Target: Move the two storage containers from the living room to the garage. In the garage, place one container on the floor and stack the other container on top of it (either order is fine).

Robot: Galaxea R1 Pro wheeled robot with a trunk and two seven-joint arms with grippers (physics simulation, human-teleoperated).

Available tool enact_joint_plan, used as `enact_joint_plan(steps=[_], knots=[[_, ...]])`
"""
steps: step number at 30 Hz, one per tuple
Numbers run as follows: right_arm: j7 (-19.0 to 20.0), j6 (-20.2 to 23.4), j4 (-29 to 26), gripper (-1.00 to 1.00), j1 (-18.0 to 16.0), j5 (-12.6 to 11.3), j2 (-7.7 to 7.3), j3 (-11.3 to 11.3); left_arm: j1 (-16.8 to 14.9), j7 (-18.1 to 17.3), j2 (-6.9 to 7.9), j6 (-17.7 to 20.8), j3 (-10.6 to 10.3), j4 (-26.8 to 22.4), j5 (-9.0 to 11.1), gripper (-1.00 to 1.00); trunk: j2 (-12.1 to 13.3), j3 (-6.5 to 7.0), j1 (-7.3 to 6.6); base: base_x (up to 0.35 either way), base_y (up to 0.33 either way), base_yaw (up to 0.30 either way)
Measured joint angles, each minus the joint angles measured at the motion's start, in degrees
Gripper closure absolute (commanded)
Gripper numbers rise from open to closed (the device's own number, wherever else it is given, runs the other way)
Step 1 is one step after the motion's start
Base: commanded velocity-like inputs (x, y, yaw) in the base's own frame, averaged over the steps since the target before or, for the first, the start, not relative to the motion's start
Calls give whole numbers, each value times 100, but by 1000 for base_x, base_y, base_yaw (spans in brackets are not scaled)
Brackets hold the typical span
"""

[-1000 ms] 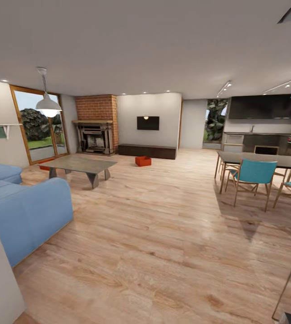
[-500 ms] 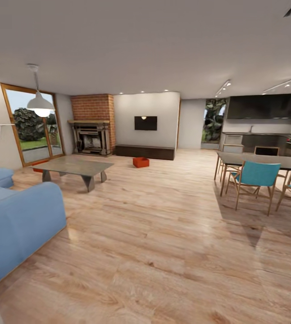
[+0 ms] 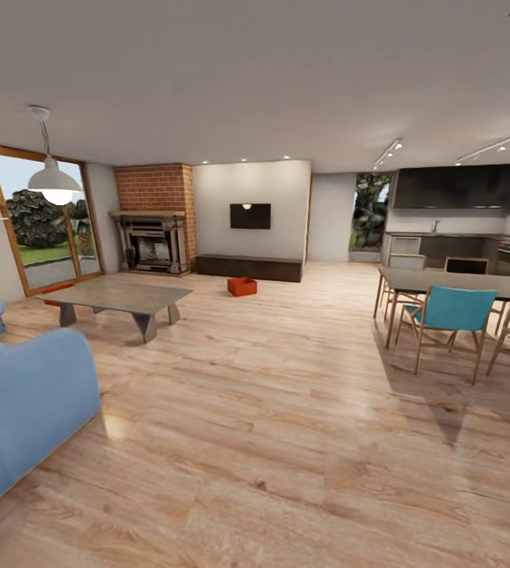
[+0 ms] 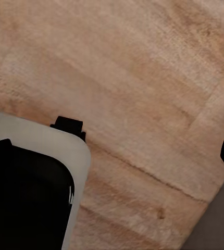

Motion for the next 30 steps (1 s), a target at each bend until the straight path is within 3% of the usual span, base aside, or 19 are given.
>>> enact_joint_plan(steps=[21,30], knots=[[0,-11,0,-100,0,0,-1,31,0,0,2,1,0,0,0,-100,0,0,0,323,0,-3],[0,-15,0,-100,0,0,-1,30,0,0,1,2,-1,-1,0,-100,0,0,0,323,0,-187]])
